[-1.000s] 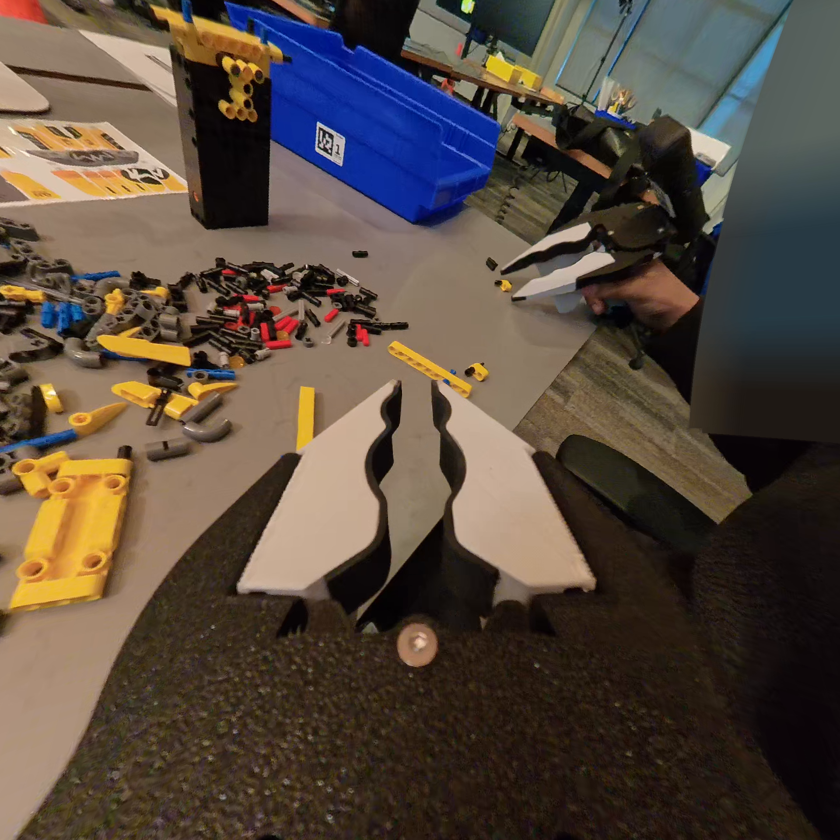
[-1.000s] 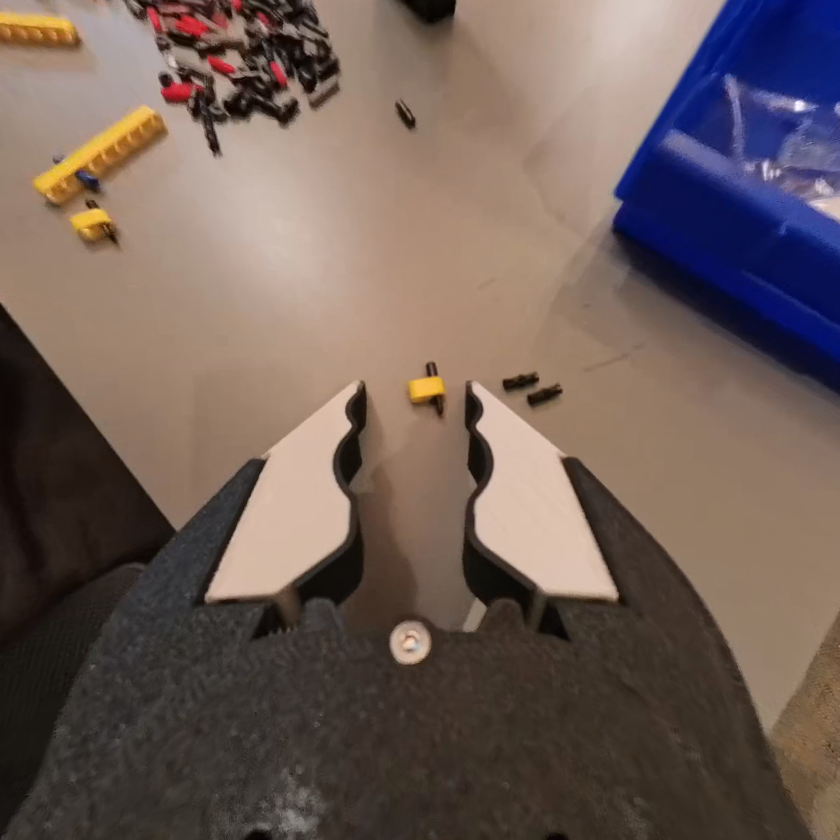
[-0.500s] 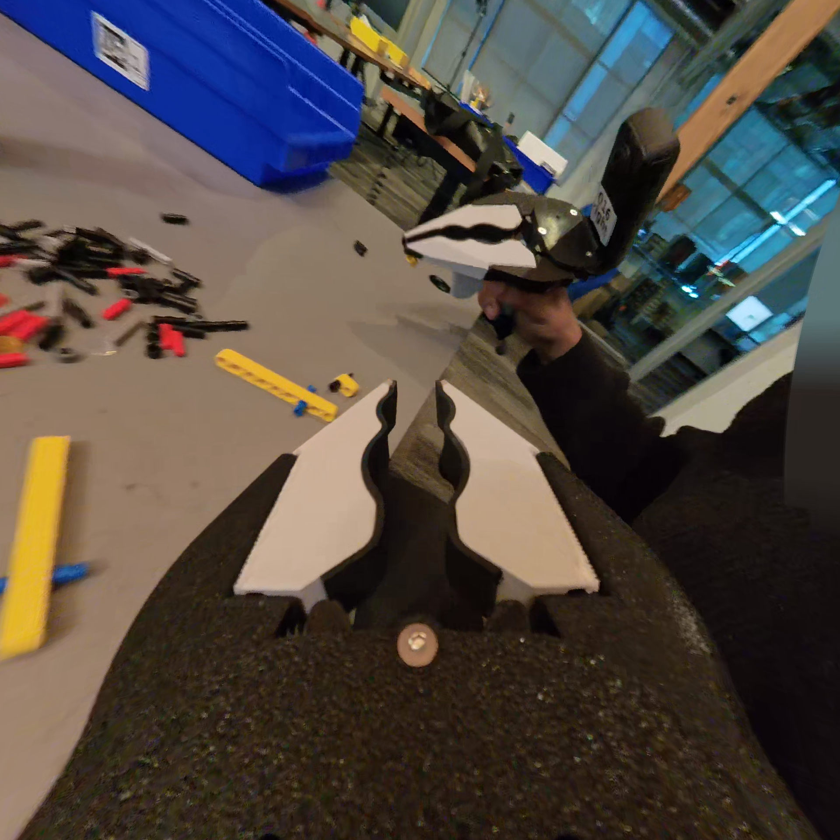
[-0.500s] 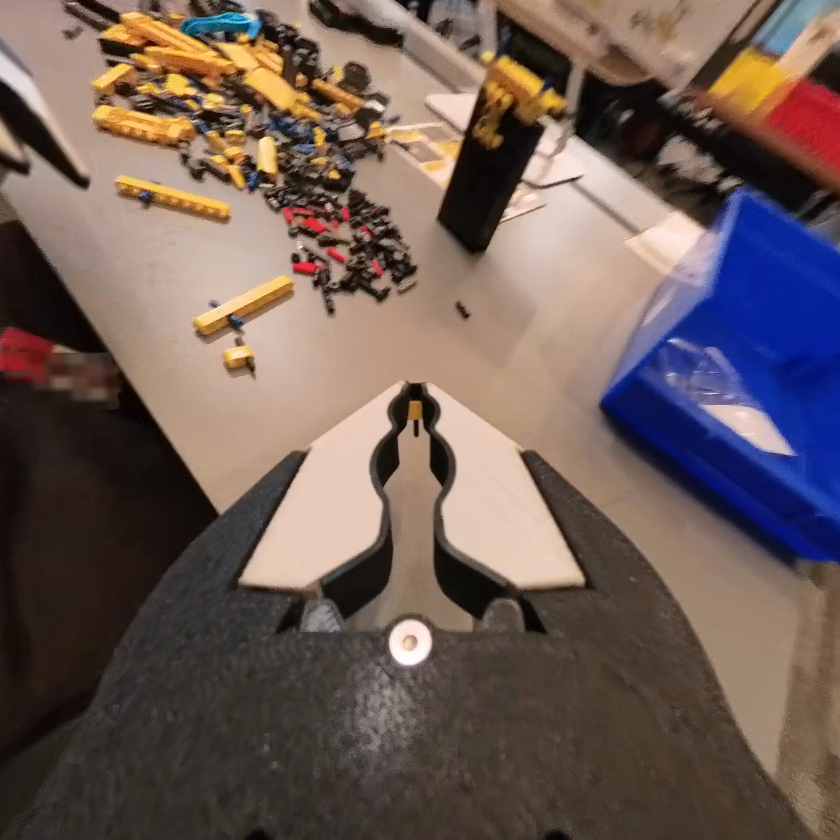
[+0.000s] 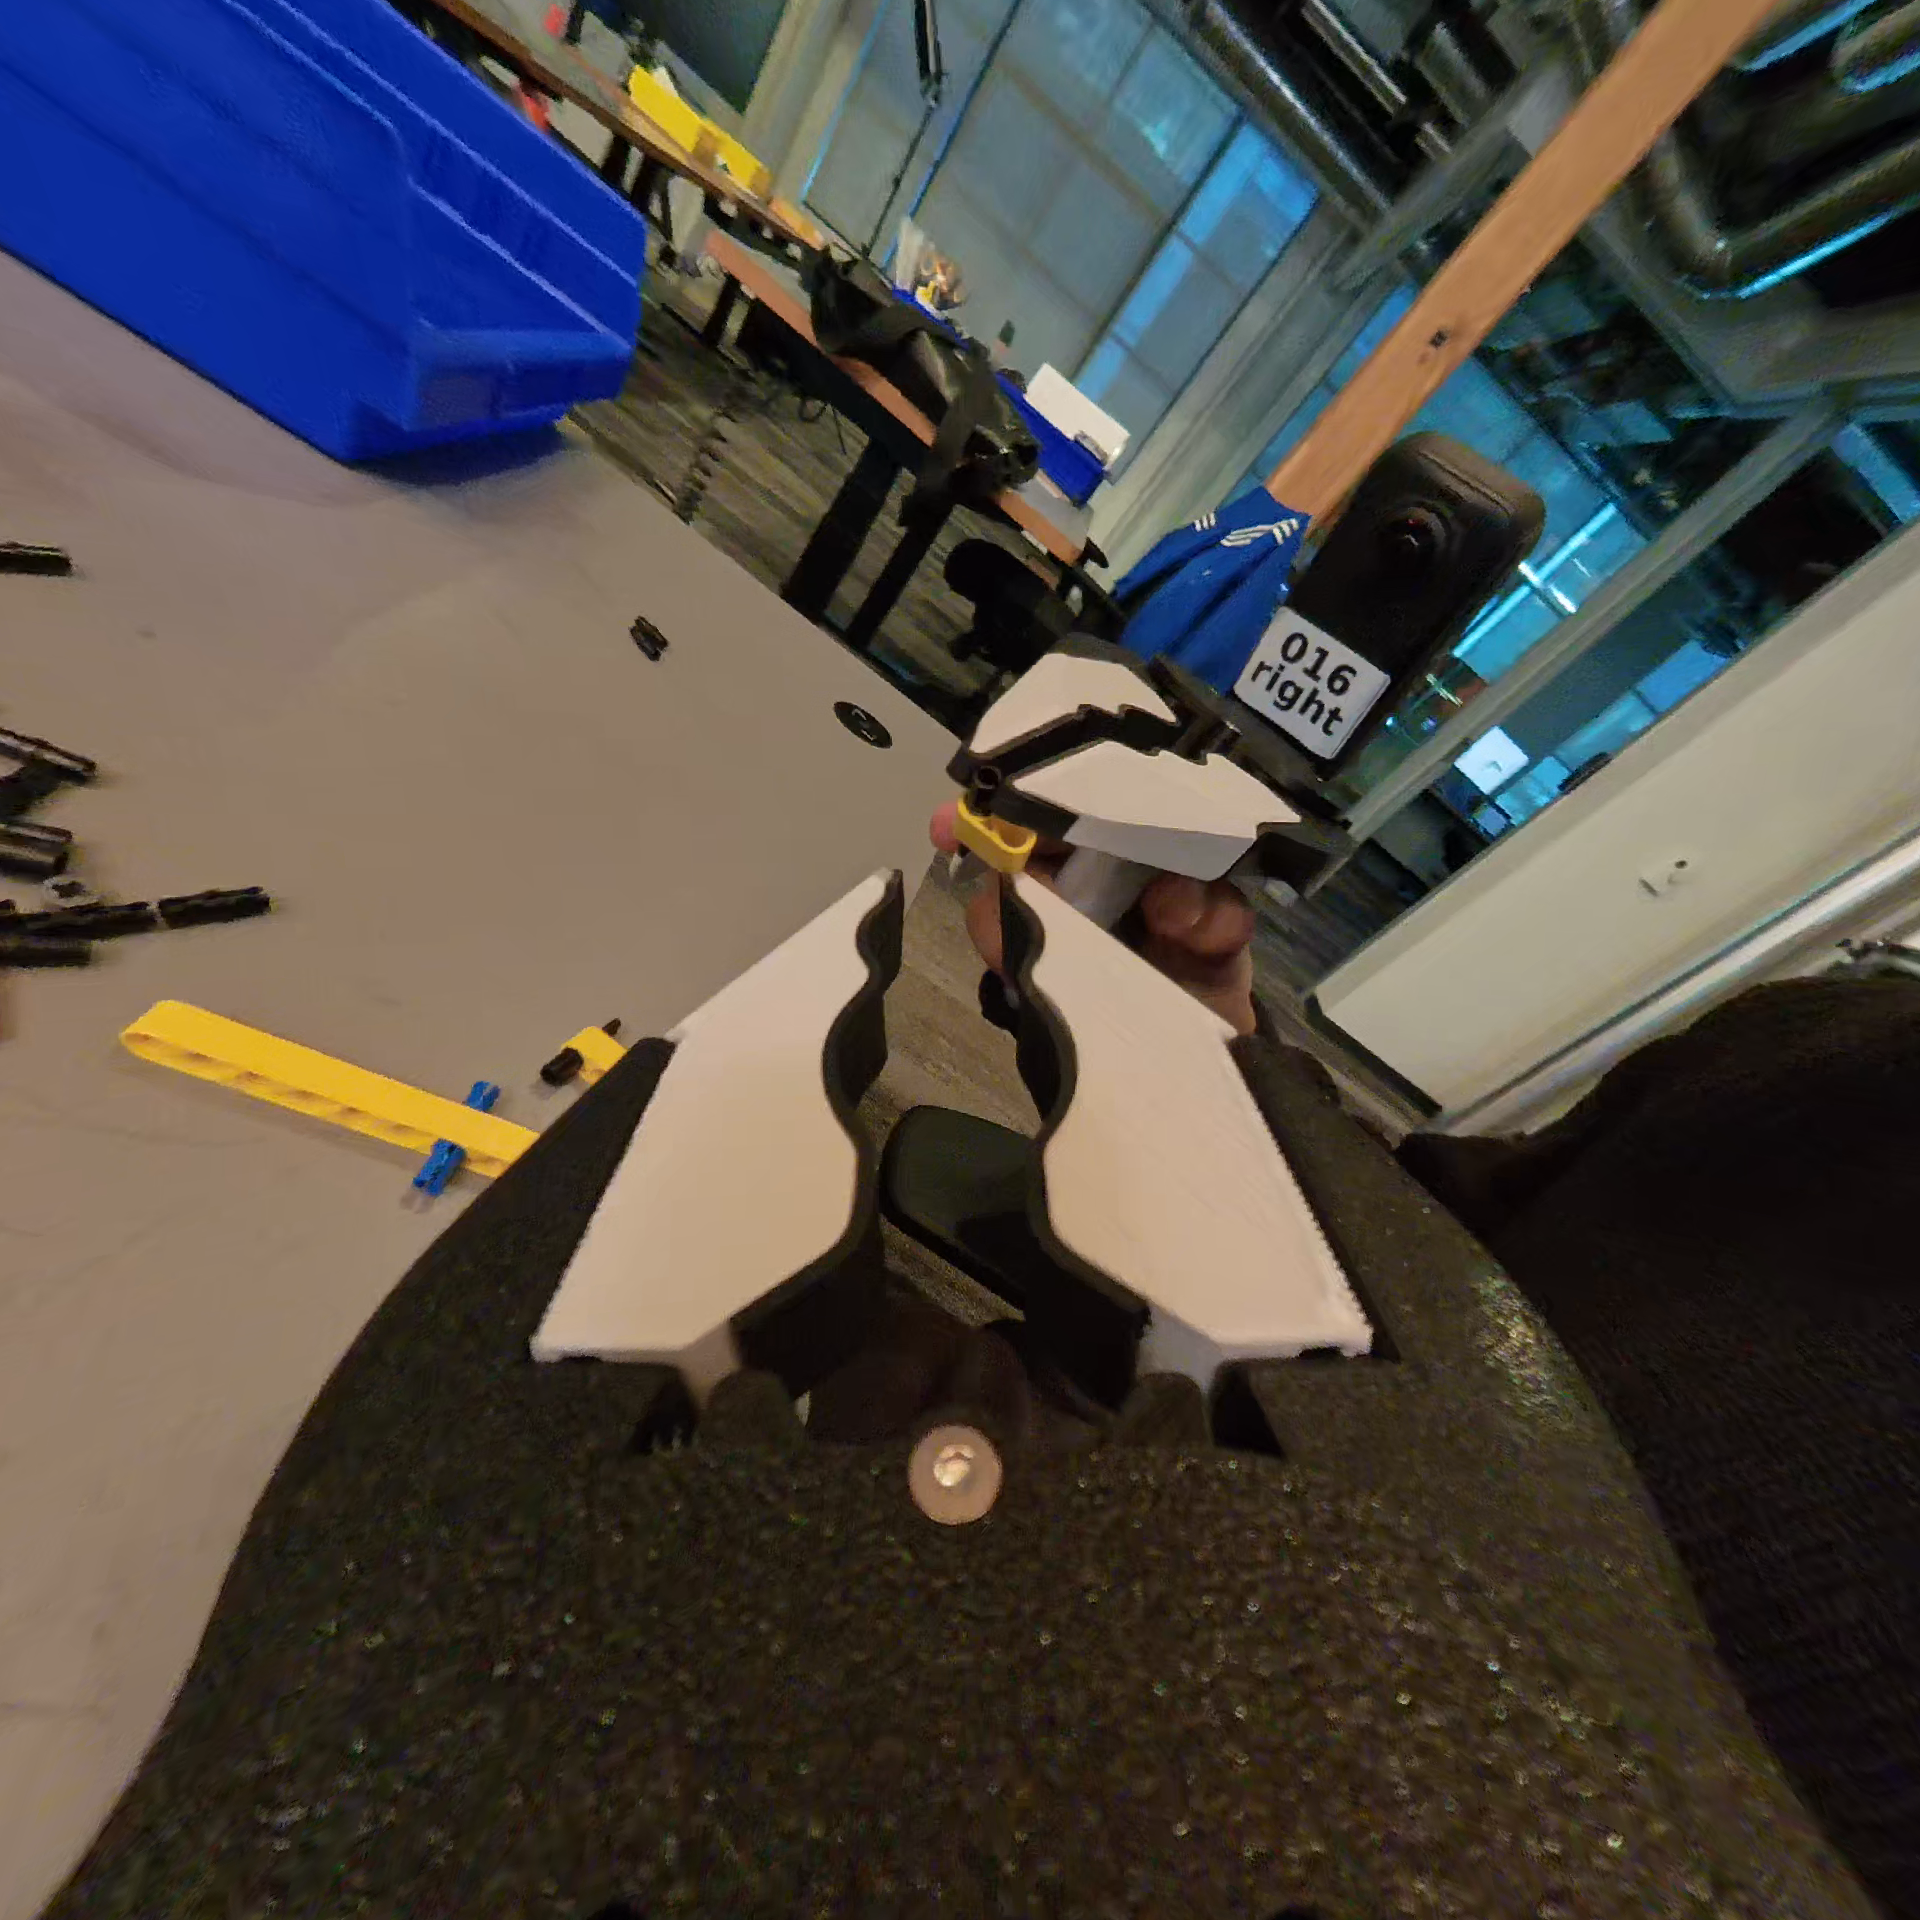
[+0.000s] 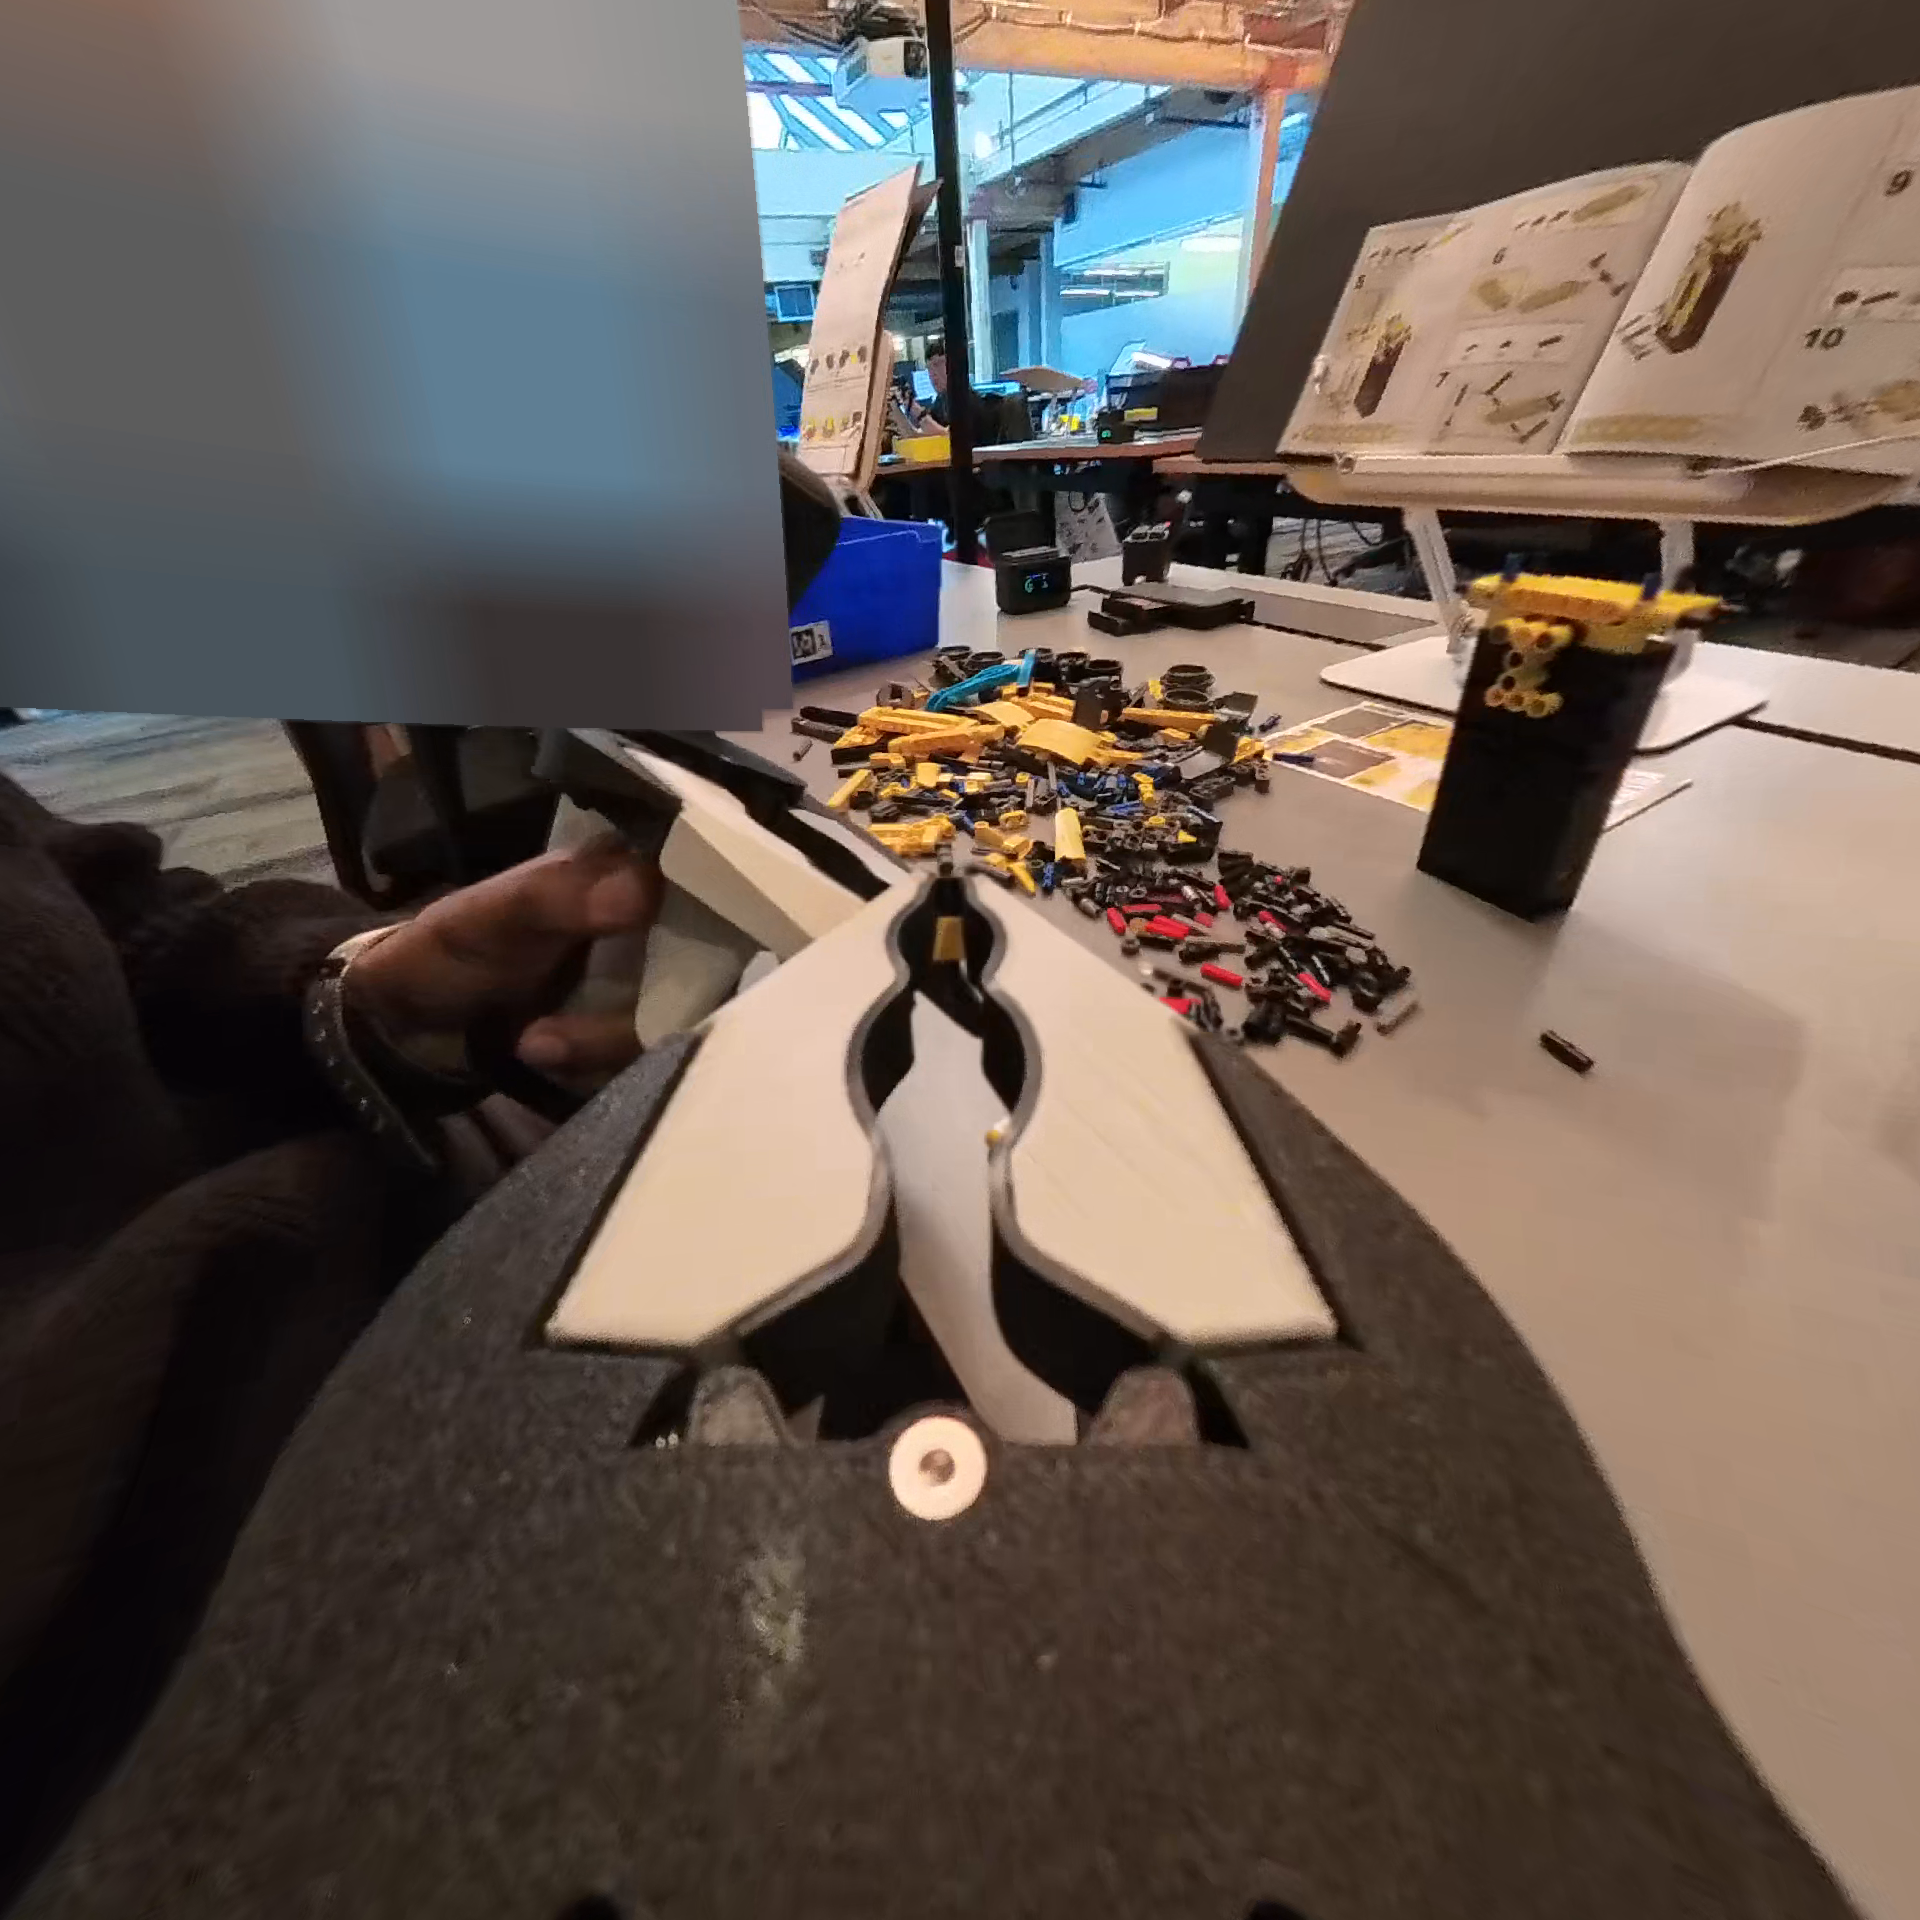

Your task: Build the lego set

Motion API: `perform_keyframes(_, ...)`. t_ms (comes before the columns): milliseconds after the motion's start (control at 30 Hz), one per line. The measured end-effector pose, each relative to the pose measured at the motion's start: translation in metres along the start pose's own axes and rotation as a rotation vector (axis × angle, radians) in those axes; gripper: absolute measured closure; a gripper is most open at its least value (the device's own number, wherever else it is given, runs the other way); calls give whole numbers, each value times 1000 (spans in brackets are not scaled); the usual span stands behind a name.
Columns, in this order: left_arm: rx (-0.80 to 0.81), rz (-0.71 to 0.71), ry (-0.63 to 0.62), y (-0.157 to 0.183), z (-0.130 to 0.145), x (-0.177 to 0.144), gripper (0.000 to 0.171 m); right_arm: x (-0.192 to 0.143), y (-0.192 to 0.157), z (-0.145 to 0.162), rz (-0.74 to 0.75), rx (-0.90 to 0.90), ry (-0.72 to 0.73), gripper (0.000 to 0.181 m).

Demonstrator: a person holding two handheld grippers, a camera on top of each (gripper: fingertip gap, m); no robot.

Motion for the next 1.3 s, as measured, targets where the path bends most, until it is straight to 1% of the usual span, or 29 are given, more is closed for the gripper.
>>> perform_keyframes(67, 3, -15, 27, 0, -1, -6, 154, 4, -2, -1, 5, -17, -8, 177)
perform_keyframes(133, -2, 6, 65, 3, -5, -11, 154, 5, 1, -1, 38, -48, -22, 177)
perform_keyframes(267, -5, -2, 88, 1, -7, -16, 155, 10, -3, 1, 25, -50, -33, 177)
perform_keyframes(300, -16, 9, 88, 1, -6, -17, 163, 11, -3, 1, 29, -57, -31, 177)
perform_keyframes(367, -29, 13, 101, 1, -6, -19, 164, 14, -4, 2, 28, -49, -21, 177)
perform_keyframes(433, -16, 31, 106, 2, -6, -20, 165, 15, -6, 2, -4, -25, 3, 177)
perform_keyframes(467, -15, 34, 111, 2, -6, -21, 166, 16, -8, 1, -27, -4, 16, 176)
perform_keyframes(533, -12, 61, 143, 4, -9, -25, 167, 15, -12, -1, -93, 57, 52, 166)
perform_keyframes(633, -30, 126, 224, 7, -17, -32, 167, 10, -6, -6, -122, 156, 110, 157)
perform_keyframes(733, -68, 155, 250, 4, -18, -34, 168, 8, -1, -4, -181, 268, 139, 159)
perform_keyframes(867, -123, 221, 266, 3, -17, -34, 168, 14, -5, 1, -222, 297, 130, 158)
perform_keyframes(900, -121, 247, 273, 4, -17, -35, 168, 14, -6, 1, -252, 340, 140, 158)
perform_keyframes(1000, -96, 259, 259, 6, -13, -33, 168, 15, -8, 1, -382, 535, 139, 160)
perform_keyframes(1067, -82, 240, 234, 4, -9, -30, 168, 19, -9, 7, -421, 587, 110, 167)
perform_keyframes(1133, -79, 217, 230, 2, -8, -29, 169, 19, -8, 8, -416, 600, 126, 172)
perform_keyframes(1233, -58, 152, 222, -3, -8, -31, 171, 17, -5, 6, -367, 560, 131, 174)
perform_keyframes(1300, -7, 101, 237, -7, -10, -37, 170, 16, -4, 8, -316, 504, 93, 174)
Point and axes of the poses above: each gripper's, where its closed fingertips meet, x out along the fingers, z out of its underside, y = z × x across the jaws, the point moved 4 cm from there along -x, back along the fingers, and after that the axes turned 8 degrees about x, right-handed, at the moved point
